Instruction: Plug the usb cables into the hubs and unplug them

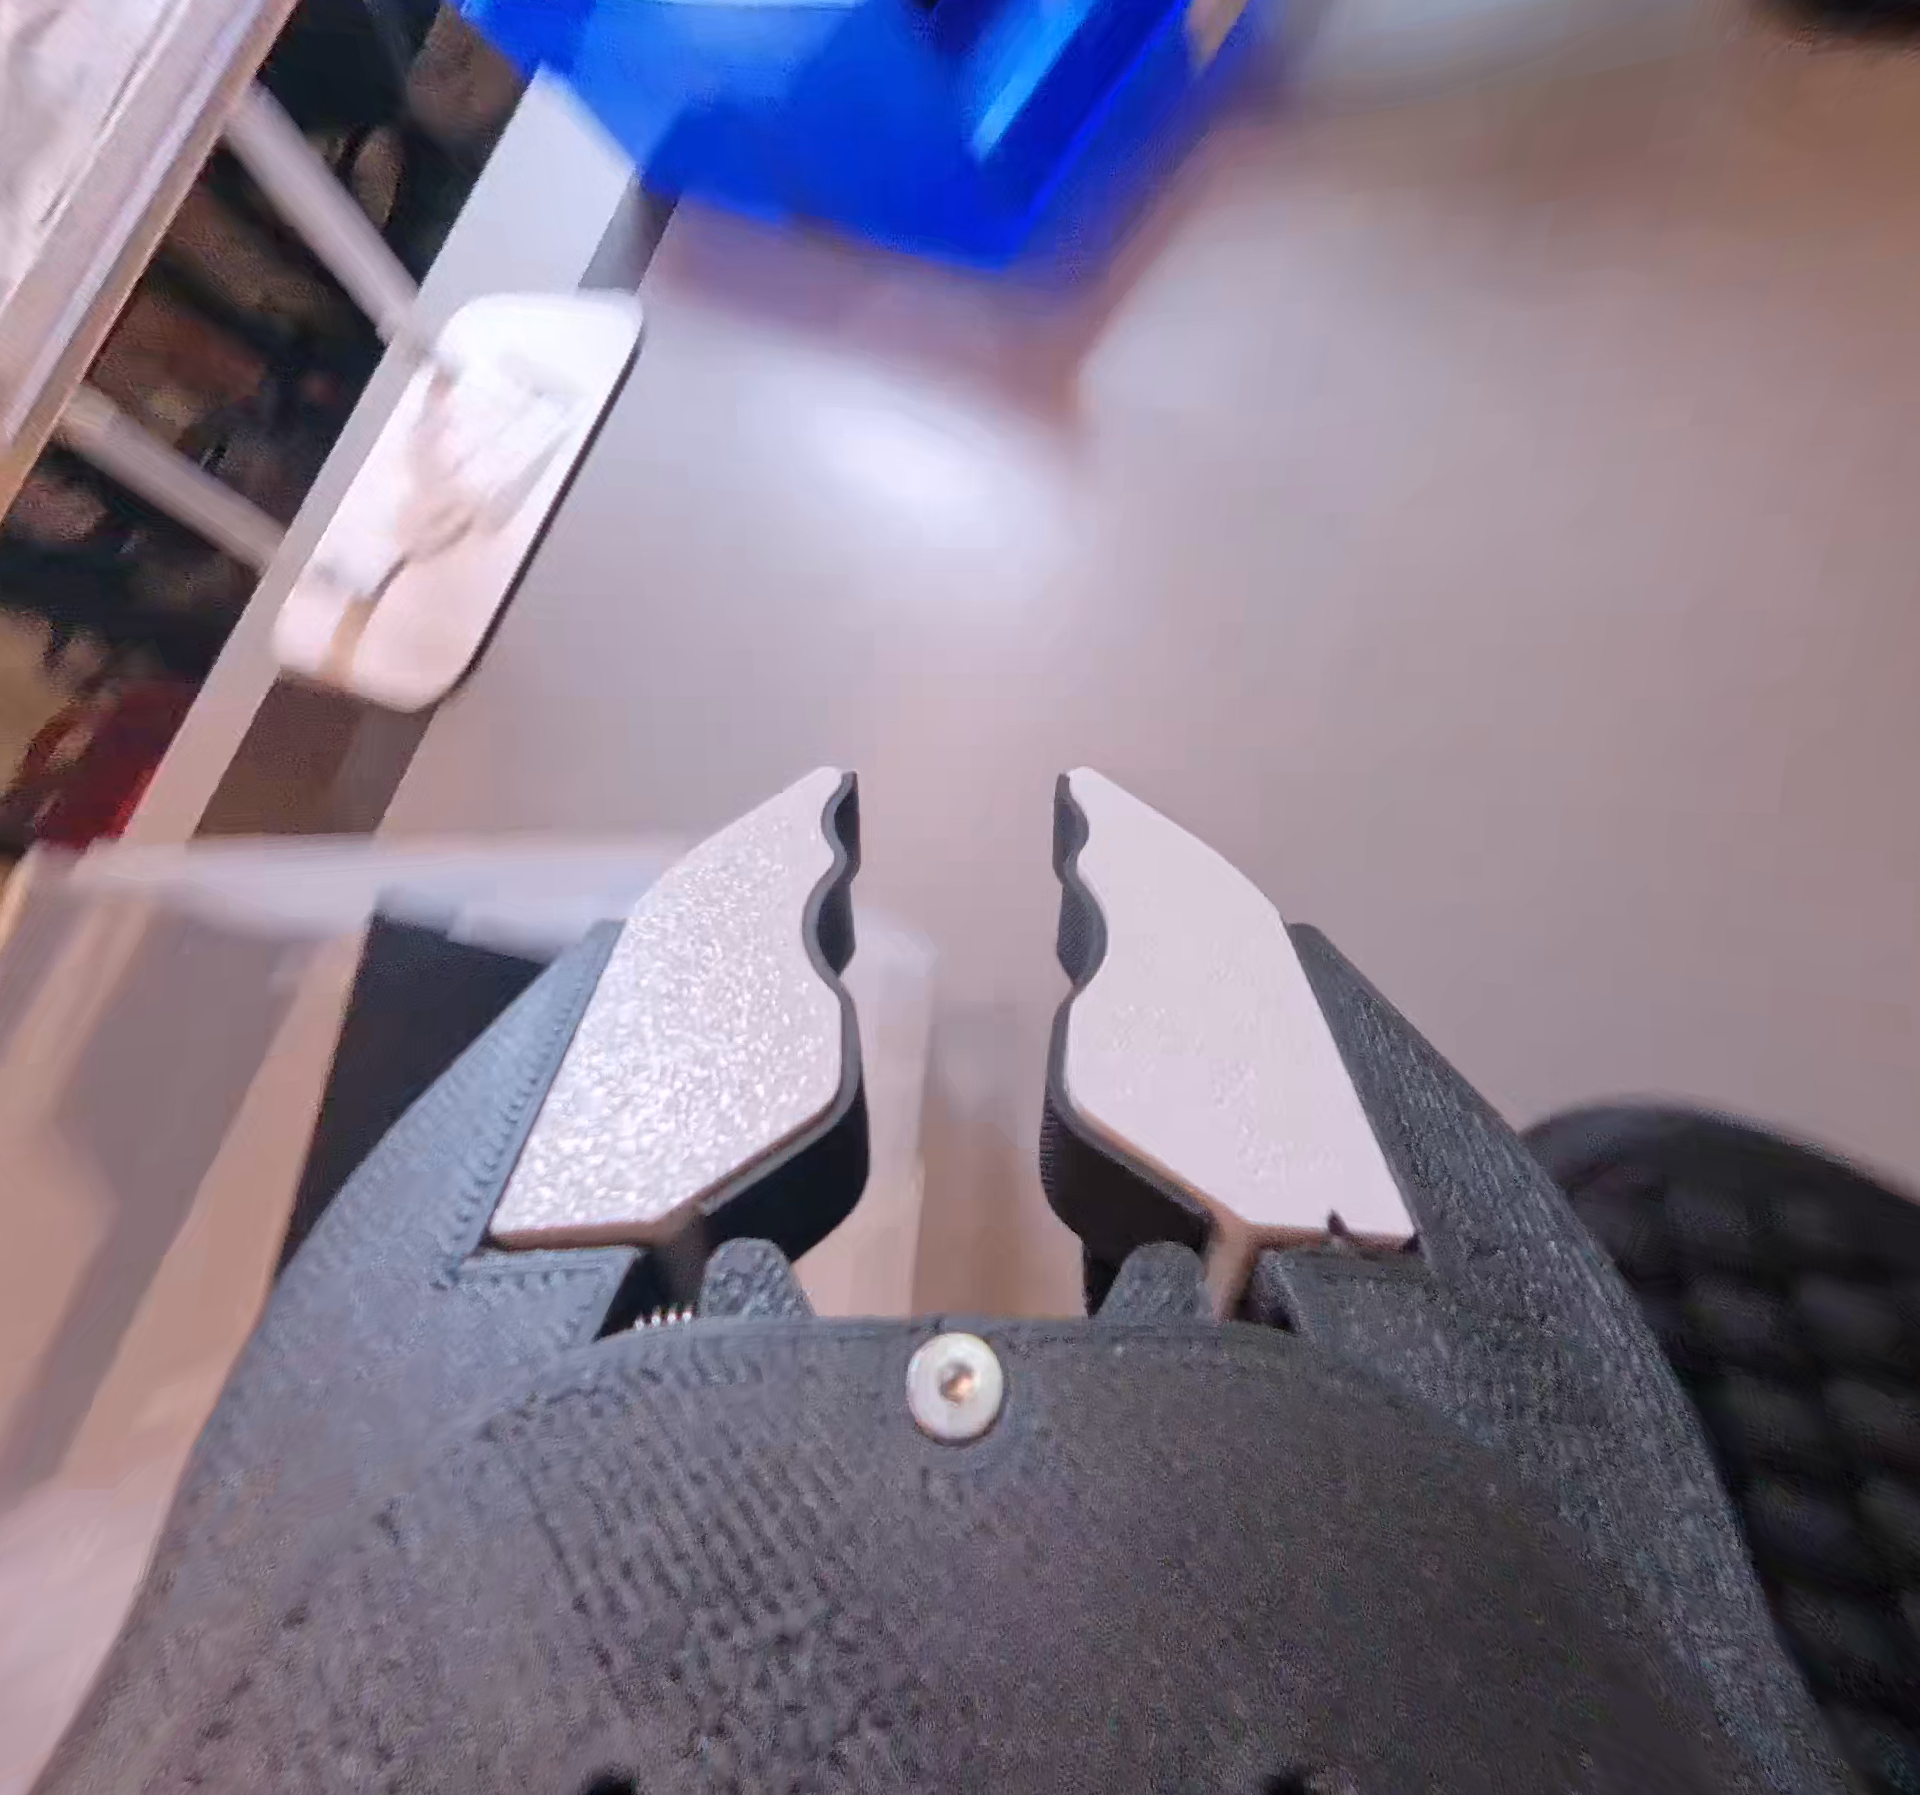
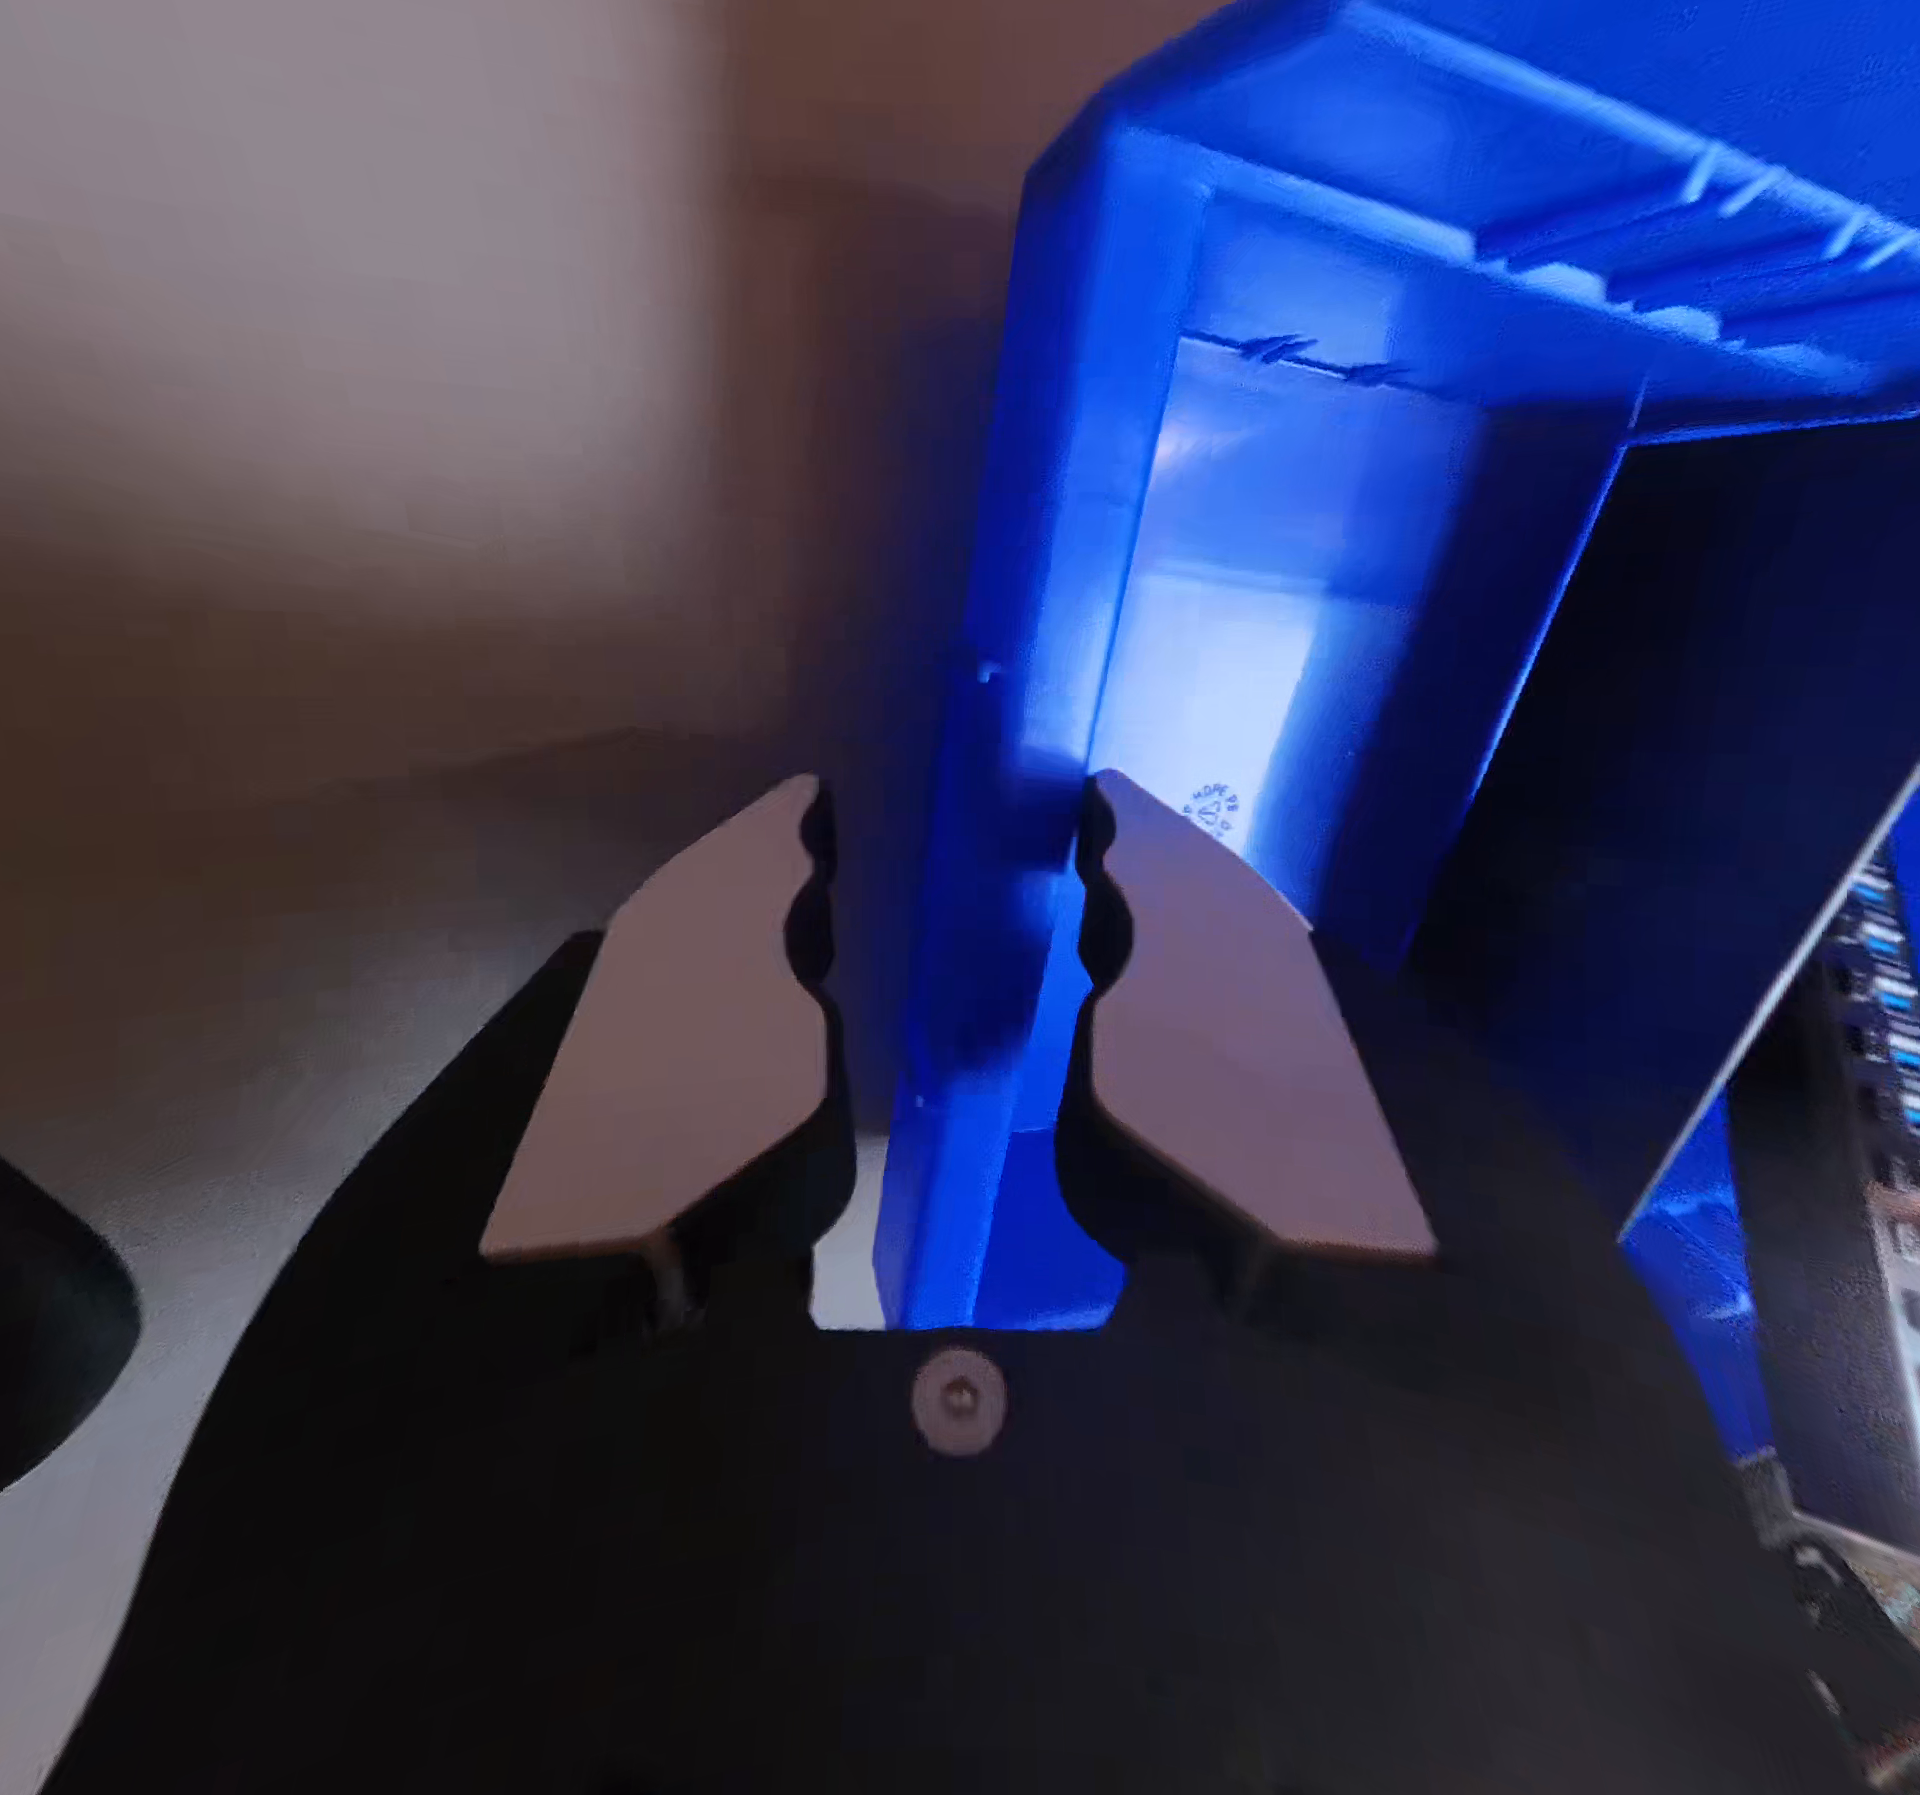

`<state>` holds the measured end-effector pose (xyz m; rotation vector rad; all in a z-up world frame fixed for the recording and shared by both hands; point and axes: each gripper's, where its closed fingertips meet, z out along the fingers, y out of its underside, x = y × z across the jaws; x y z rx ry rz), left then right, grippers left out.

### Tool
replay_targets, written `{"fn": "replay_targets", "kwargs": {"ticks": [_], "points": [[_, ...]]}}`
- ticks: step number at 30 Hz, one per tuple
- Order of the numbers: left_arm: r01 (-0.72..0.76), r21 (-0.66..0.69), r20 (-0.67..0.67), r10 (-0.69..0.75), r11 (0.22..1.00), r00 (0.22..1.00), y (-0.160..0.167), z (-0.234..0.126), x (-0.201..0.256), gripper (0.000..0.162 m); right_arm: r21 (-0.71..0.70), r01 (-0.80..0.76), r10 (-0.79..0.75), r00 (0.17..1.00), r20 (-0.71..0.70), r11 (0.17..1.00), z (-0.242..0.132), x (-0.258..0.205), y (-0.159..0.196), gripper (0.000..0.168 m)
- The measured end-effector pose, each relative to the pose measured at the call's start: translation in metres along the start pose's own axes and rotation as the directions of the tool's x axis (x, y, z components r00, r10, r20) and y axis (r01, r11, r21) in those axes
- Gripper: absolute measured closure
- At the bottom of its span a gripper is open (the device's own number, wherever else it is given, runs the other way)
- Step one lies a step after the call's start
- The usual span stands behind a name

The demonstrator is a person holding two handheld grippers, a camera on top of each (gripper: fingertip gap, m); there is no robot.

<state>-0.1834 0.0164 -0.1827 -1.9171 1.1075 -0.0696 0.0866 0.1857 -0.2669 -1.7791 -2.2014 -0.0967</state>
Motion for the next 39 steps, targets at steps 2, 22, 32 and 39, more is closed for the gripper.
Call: {"fn": "replay_targets", "kwargs": {"ticks": [2, 22, 32, 39], "points": [[0.042, -0.192, 0.039, -0.035, 0.981, 0.999, 0.048, -0.012, -0.015, 0.114, -0.016, 0.011, -0.012, 0.997, -0.079, 1.0, 0.003, 0.008, 0.0, 0.139], [-0.361, -0.278, -0.111, 0.343, 0.89, 0.933, 0.052, 0.062, 0.043, 0.133, 0.143, 0.212, -0.184, 0.966, -0.183, 0.967, -0.037, -0.156, -0.073, 0.138], [0.125, 0.2, -0.113, -0.104, 0.972, 0.988, -0.055, 0.027, 0.094, 0.12, 0.748, -0.337, 0.656, 0.735, -0.17, 0.572, -0.15, -0.12, -0.027, 0.117], [0.449, 0.132, -0.112, -0.437, 0.884, 0.893, -0.066, 0.086, 0.132, 0.079, 0.673, -0.646, 0.843, 0.534, 0.062, 0.36, -0.084, -0.12, 0.006, 0.112]]}}
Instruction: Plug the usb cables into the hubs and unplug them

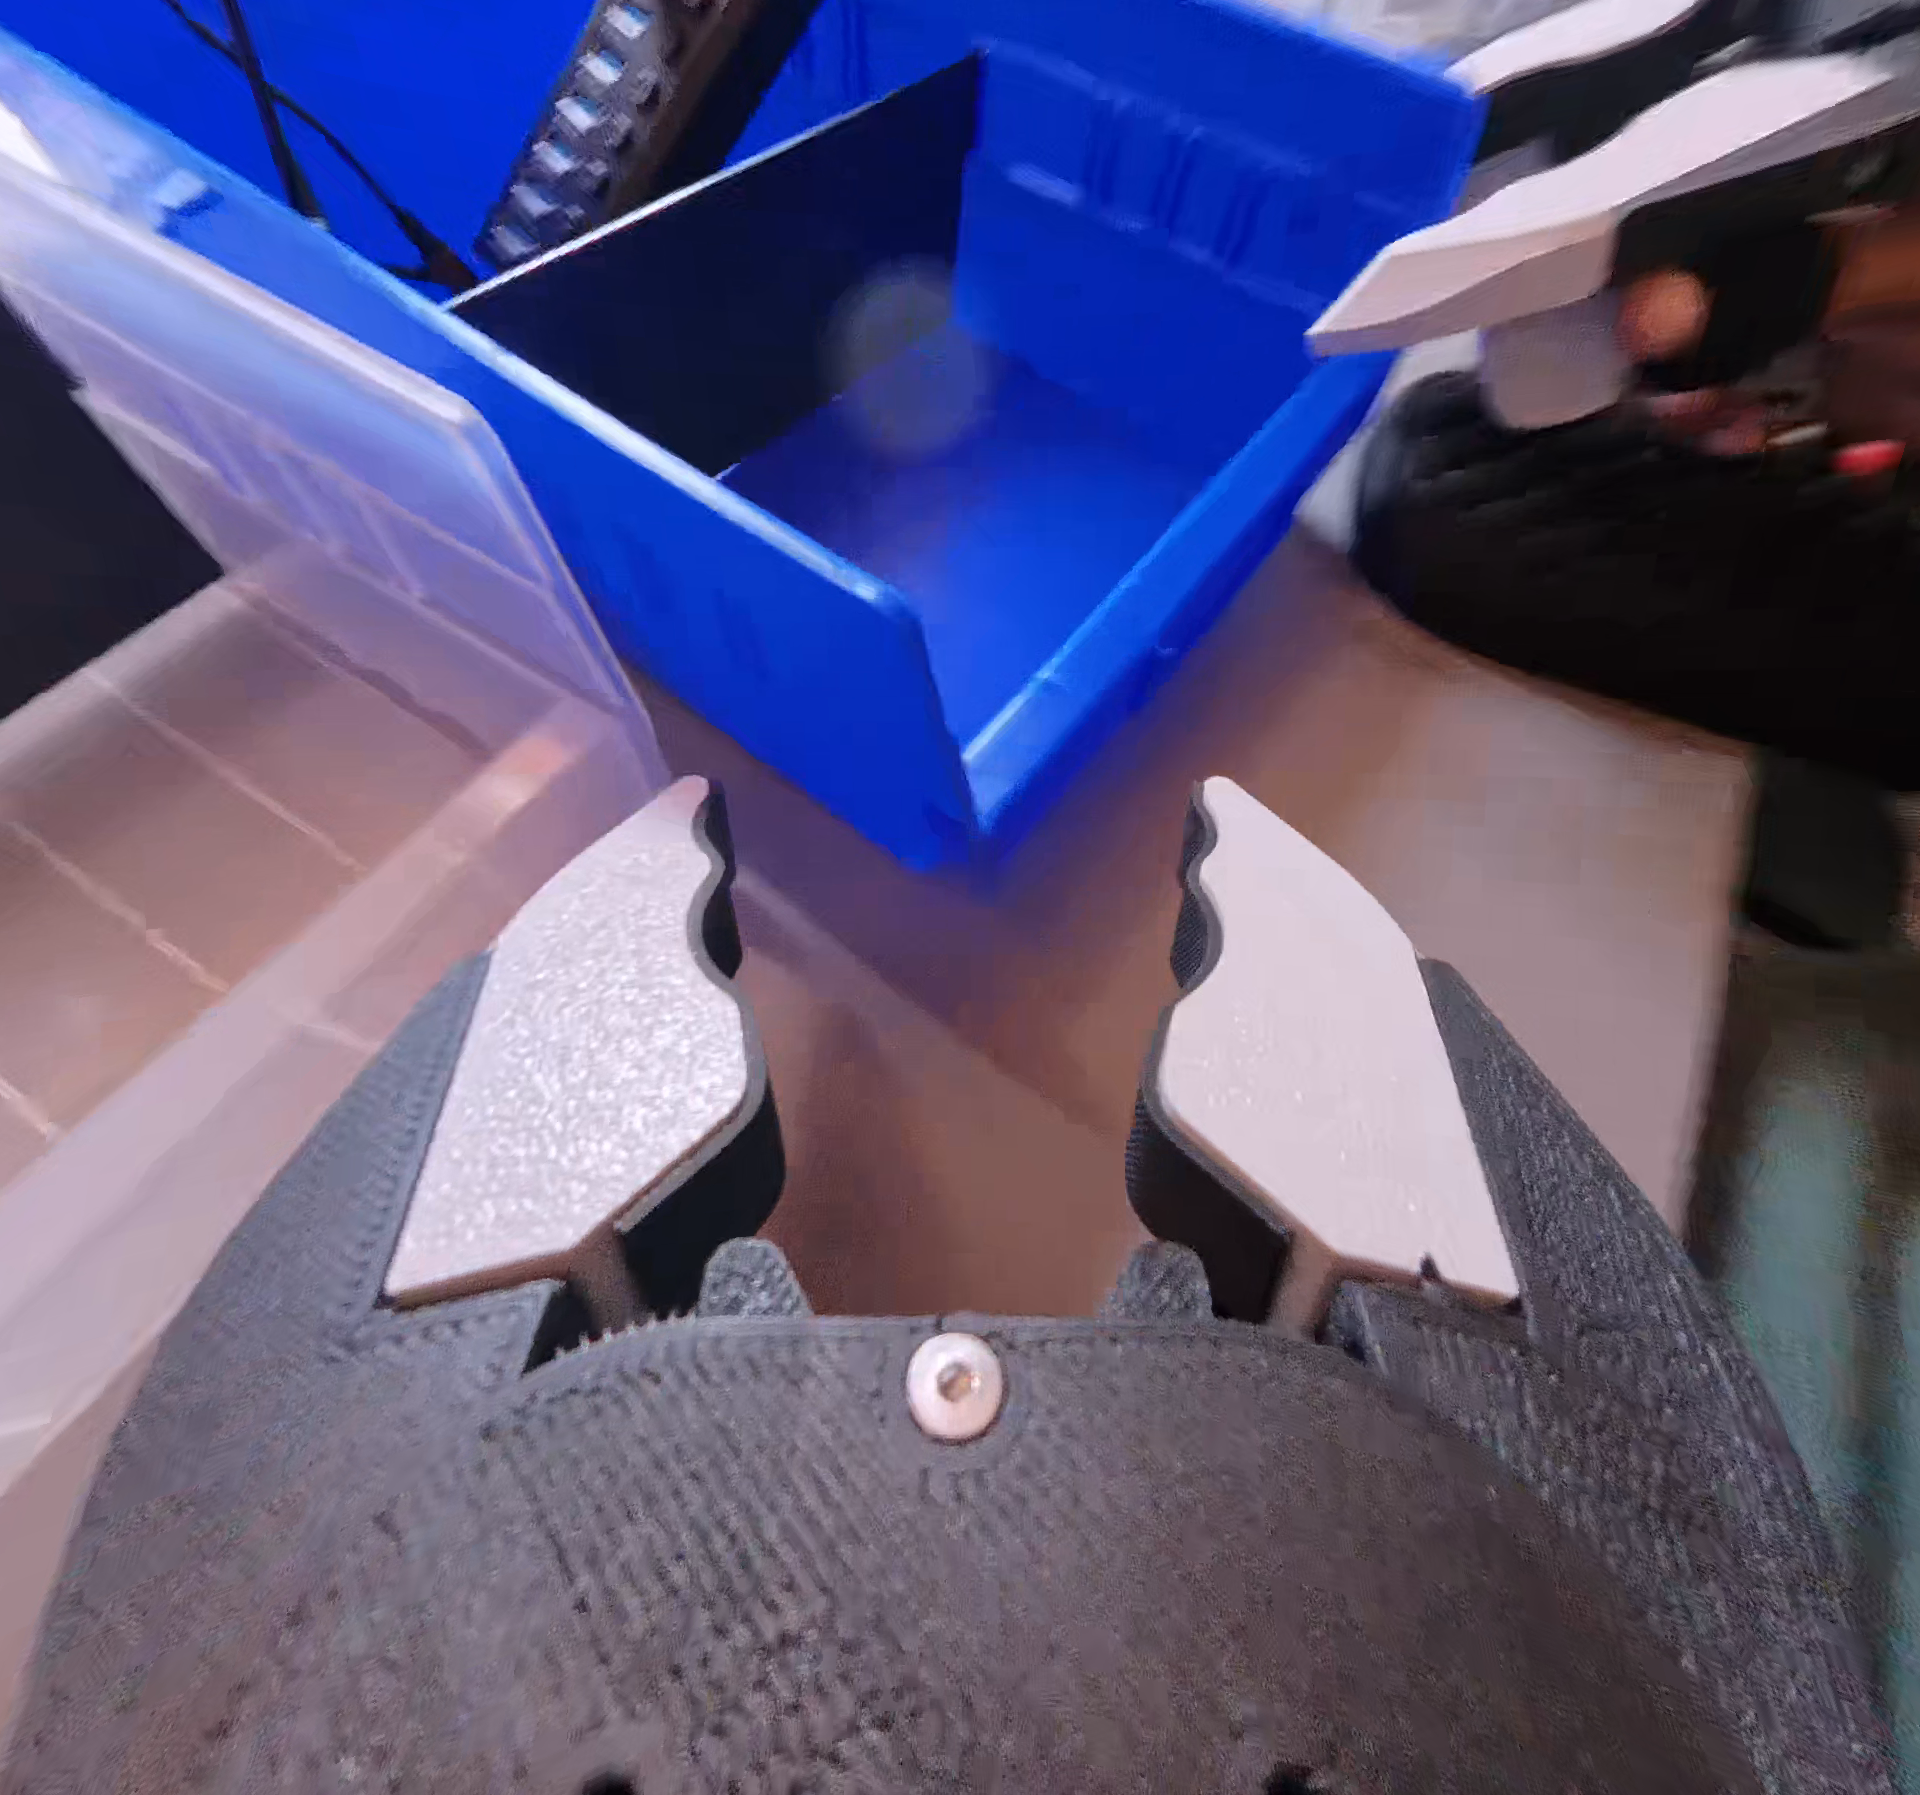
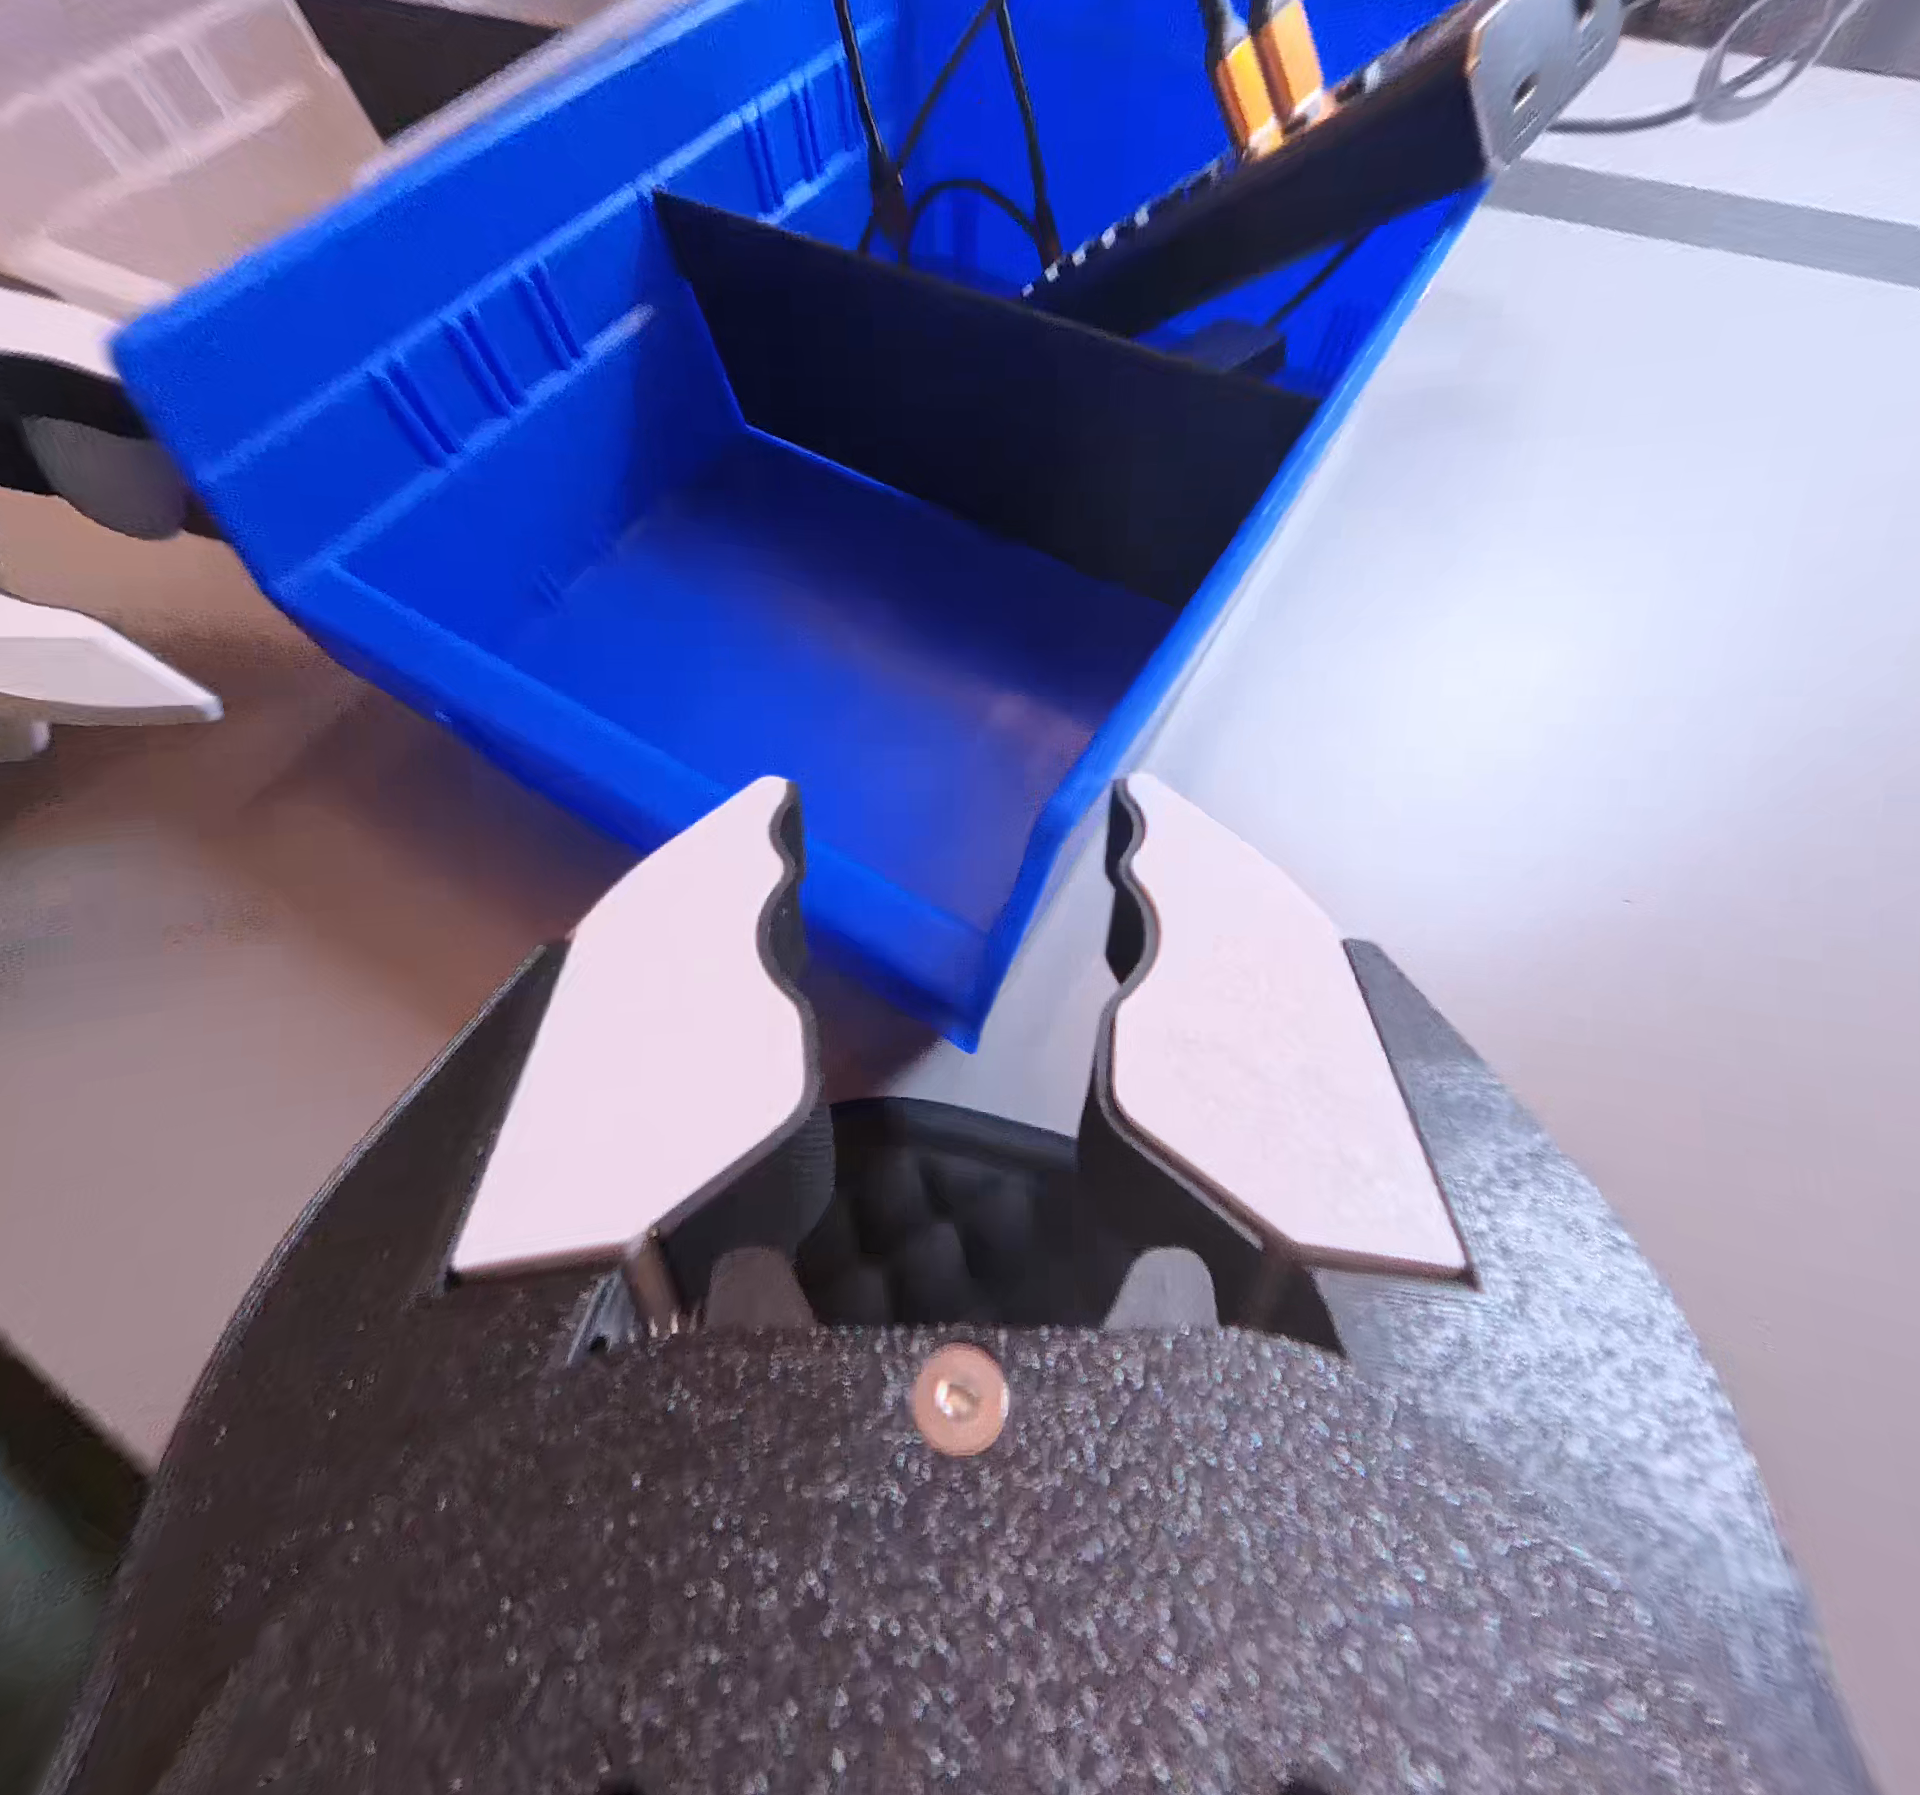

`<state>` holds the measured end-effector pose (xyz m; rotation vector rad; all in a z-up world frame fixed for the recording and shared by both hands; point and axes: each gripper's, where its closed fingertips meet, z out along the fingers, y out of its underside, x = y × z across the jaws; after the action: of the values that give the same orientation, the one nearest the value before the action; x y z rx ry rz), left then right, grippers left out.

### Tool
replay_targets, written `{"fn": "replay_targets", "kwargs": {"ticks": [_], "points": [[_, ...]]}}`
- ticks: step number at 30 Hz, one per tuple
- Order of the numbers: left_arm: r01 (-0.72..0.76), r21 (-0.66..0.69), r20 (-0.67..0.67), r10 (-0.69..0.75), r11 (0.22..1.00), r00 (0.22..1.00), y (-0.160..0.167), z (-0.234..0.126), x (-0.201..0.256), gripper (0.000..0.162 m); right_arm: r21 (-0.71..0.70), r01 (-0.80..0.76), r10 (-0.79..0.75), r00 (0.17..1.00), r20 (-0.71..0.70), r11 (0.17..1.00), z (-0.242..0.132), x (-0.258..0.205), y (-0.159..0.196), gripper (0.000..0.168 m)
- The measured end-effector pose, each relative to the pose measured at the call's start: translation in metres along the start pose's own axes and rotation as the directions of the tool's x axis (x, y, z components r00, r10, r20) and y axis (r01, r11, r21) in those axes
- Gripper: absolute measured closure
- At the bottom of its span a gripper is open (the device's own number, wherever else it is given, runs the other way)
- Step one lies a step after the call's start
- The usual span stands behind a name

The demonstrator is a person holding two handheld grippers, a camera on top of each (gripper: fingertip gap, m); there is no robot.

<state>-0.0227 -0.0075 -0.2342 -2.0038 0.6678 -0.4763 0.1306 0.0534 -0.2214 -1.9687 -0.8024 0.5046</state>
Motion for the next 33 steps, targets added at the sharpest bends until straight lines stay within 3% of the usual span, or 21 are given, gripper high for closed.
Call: {"fn": "replay_targets", "kwargs": {"ticks": [3, 7, 9, 14, 19, 27, 33], "points": [[0.012, 0.041, 0.067, -0.014, 0.999, 0.998, -0.006, 0.015, -0.003, 0.107, -0.02, 0.065, -0.067, 0.984, -0.163, 0.998, 0.012, 0.016, 0.004, 0.136], [-0.009, 0.063, 0.171, -0.001, 0.998, 0.985, -0.019, 0.029, -0.013, 0.109, -0.042, 0.146, -0.152, 0.945, -0.29, 0.988, 0.011, 0.035, 0.003, 0.158], [-0.088, 0.071, 0.249, 0.068, 0.994, 0.966, -0.024, 0.027, -0.024, 0.141, -0.042, 0.183, -0.187, 0.931, -0.315, 0.982, 0.004, 0.038, 0.003, 0.159], [-0.212, 0.135, 0.352, 0.153, 0.968, 0.923, -0.037, 0.004, -0.012, 0.149, 0.031, 0.282, -0.254, 0.903, -0.346, 0.959, -0.03, 0.01, 0.008, 0.159], [-0.377, 0.202, 0.436, 0.261, 0.904, 0.861, -0.054, -0.05, 0.026, 0.152, 0.148, 0.353, -0.278, 0.884, -0.375, 0.924, -0.079, -0.032, 0.011, 0.159], [-0.528, 0.264, 0.554, 0.322, 0.807, 0.768, -0.044, -0.164, 0.084, 0.151, 0.273, 0.522, -0.406, 0.829, -0.384, 0.808, -0.151, -0.12, -0.016, 0.162], [-0.552, 0.174, 0.704, 0.289, 0.816, 0.649, -0.01, -0.283, 0.073, 0.15, 0.414, 0.532, -0.488, 0.846, -0.216, 0.739, -0.127, -0.222, -0.059, 0.162]]}}
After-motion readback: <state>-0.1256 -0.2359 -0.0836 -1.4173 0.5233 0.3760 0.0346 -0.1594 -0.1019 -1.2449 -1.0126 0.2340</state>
